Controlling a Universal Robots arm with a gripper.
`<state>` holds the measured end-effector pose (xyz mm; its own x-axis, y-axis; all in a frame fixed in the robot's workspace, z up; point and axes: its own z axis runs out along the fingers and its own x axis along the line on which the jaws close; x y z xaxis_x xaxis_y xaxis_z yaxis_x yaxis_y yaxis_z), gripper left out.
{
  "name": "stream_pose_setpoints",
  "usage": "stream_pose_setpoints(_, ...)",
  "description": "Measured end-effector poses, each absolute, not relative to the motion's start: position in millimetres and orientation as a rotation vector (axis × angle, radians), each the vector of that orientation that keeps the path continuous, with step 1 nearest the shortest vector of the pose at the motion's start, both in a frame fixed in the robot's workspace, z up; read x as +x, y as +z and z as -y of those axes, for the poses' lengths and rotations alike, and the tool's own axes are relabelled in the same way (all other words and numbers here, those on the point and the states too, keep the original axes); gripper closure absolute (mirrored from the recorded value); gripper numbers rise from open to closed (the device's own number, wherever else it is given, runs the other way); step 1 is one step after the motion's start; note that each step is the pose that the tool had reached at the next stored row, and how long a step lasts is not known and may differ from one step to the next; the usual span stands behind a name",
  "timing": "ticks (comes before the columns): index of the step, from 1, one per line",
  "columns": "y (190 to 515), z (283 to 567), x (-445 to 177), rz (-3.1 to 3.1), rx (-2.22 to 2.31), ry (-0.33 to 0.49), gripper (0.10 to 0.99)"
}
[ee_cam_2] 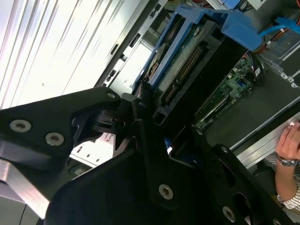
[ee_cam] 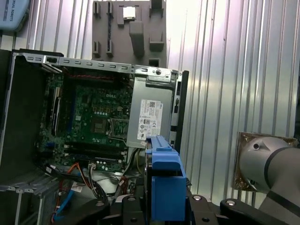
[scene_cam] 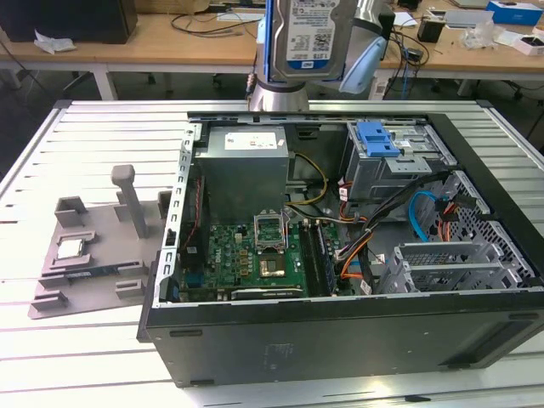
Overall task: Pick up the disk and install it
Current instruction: 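Pick up the disk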
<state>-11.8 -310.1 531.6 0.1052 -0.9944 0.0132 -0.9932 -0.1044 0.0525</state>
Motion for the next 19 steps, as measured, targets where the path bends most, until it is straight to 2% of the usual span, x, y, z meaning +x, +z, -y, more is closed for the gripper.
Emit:
stream_pose_setpoints(8, 532, 311, -2, 2.069, 2.299, -0.039, 0.718)
stream_pose_setpoints(19, 532, 337, -2, 2.069, 2.299, -0.038, 0.718)
